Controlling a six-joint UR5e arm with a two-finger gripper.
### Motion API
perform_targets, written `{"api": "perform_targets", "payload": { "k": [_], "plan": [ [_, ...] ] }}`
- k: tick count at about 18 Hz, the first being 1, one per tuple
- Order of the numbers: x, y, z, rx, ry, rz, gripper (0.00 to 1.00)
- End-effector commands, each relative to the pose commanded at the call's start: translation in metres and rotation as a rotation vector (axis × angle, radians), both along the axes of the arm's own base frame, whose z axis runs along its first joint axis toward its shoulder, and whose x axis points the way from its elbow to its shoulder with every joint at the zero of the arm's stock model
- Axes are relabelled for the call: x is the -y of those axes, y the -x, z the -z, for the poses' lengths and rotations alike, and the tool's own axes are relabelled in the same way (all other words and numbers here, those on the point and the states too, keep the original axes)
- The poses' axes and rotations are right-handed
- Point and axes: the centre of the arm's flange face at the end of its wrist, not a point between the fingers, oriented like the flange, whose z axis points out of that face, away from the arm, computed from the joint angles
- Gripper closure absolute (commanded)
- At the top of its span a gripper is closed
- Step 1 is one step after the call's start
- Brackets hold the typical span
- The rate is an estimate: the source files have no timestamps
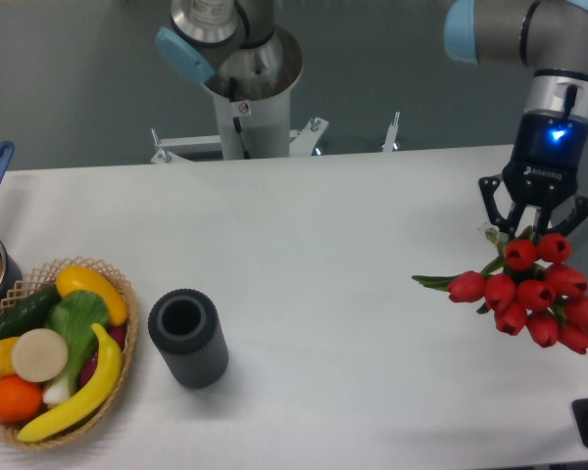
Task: Insert the flowers into the vase
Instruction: 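Hold the red tulip bunch in the gripper and lift it slightly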
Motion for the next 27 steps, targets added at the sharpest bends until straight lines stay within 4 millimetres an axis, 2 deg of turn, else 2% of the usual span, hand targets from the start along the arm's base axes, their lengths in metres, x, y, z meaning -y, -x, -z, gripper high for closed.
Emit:
{"api": "perform_targets", "payload": {
  "k": [5, 8, 14, 22, 25, 27],
  "plan": [
    [0.002, -0.005, 0.002, 0.012, -0.015, 0.003, 0.7],
    [0.015, -0.001, -0.002, 0.017, -0.058, -0.004, 0.7],
    [0.02, 0.0, -0.004, 0.023, -0.089, 0.0, 0.7],
    [0.007, -0.01, 0.008, 0.047, -0.085, 0.022, 0.7],
    [-0.004, -0.016, 0.008, 0.049, -0.086, 0.043, 0.7],
    [-0.02, -0.024, 0.004, 0.048, -0.102, 0.074, 0.7]
  ]
}}
